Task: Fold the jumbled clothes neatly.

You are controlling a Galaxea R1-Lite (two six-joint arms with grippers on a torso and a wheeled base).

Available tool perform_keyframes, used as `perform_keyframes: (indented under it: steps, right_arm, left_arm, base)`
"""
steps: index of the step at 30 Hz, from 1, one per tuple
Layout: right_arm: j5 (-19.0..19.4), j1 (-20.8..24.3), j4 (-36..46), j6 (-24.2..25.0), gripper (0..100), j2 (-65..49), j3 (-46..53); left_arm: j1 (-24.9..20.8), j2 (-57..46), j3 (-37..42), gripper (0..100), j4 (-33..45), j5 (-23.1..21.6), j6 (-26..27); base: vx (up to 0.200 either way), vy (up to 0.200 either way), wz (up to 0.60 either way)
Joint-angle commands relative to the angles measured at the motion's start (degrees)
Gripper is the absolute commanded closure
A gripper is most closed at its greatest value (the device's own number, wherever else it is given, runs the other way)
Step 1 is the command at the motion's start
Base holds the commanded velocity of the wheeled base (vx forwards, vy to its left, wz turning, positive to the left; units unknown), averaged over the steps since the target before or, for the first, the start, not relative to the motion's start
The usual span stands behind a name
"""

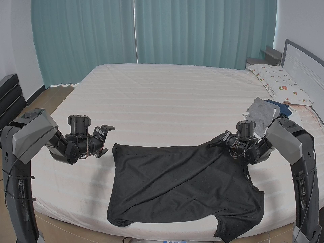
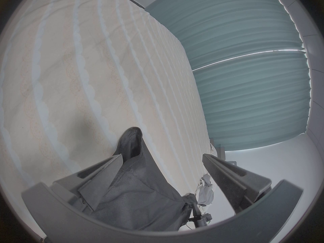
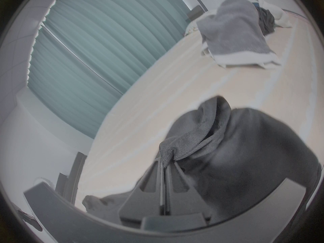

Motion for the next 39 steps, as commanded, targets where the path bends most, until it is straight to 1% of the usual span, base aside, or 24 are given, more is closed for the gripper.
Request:
perform_keyframes:
  steps: [1, 4, 5, 6, 9, 13, 14, 16, 21, 27, 33, 39]
  right_arm:
    - [-0.01, -0.20, -1.65, 0.22, 100, -2.38, -0.62]
    - [0.08, -0.38, -5.87, -0.13, 100, -2.82, -1.41]
    - [0.08, -0.38, -5.87, -0.13, 100, -2.82, -1.41]
    - [-0.10, -0.20, -6.84, -0.13, 100, -2.20, -3.43]
    - [-0.36, 0.50, -6.84, -0.22, 100, -0.45, -7.91]
    - [-0.97, 1.73, -6.49, -1.19, 100, 1.14, -9.67]
    - [-0.97, 1.73, -6.49, -1.19, 0, 1.14, -9.67]
    - [-0.97, 2.88, -7.36, -2.33, 0, 2.63, -9.84]
    - [-0.97, 3.49, -9.56, -4.44, 0, 4.12, -10.37]
    - [-1.24, 1.38, -9.74, -5.32, 0, 2.54, -9.67]
    - [-0.36, -1.61, -8.16, -5.58, 0, 1.31, -8.09]
    - [-0.45, -1.61, -8.59, -5.49, 0, 3.86, -8.35]
  left_arm:
    - [-0.07, 0.07, -0.02, 0, -0.04, -0.02, -0.02]
    - [-0.07, 0.16, -0.02, 0, -0.04, -0.02, -0.02]
    - [-0.07, 0.16, -0.02, 0, -0.04, -0.02, -0.02]
    - [-0.07, 0.16, -0.02, 0, -0.04, -0.02, -0.02]
    - [-0.07, 0.16, -0.02, 0, -0.04, -0.02, -0.02]
    - [-0.07, 0.16, -0.02, 0, -0.04, -0.02, -0.02]
    - [-0.07, 0.16, -0.02, 0, -0.04, -0.02, -0.02]
    - [-0.07, 0.16, -0.02, 0, -0.04, -0.02, -0.02]
    - [-0.07, 0.16, -0.02, 0, -0.04, -0.02, -0.02]
    - [-0.07, 0.24, -0.10, 0, -0.04, -0.02, 0.07]
    - [-0.07, 0.24, -0.10, 0, -0.04, 0.07, 0.07]
    - [-0.07, 0.24, -0.10, 0, 0.04, 0.16, 0.07]
  base:
    - [0.000, 0.000, 0.00]
    - [0.000, 0.000, 0.00]
    - [0.000, 0.000, 0.00]
    - [0.000, 0.000, 0.00]
    - [0.000, 0.000, 0.00]
    - [0.000, 0.000, 0.00]
    - [0.000, 0.000, 0.00]
    - [0.000, 0.000, 0.00]
    - [0.000, 0.000, 0.00]
    - [0.000, 0.000, 0.00]
    - [0.000, 0.000, 0.00]
    - [0.000, 0.000, 0.00]
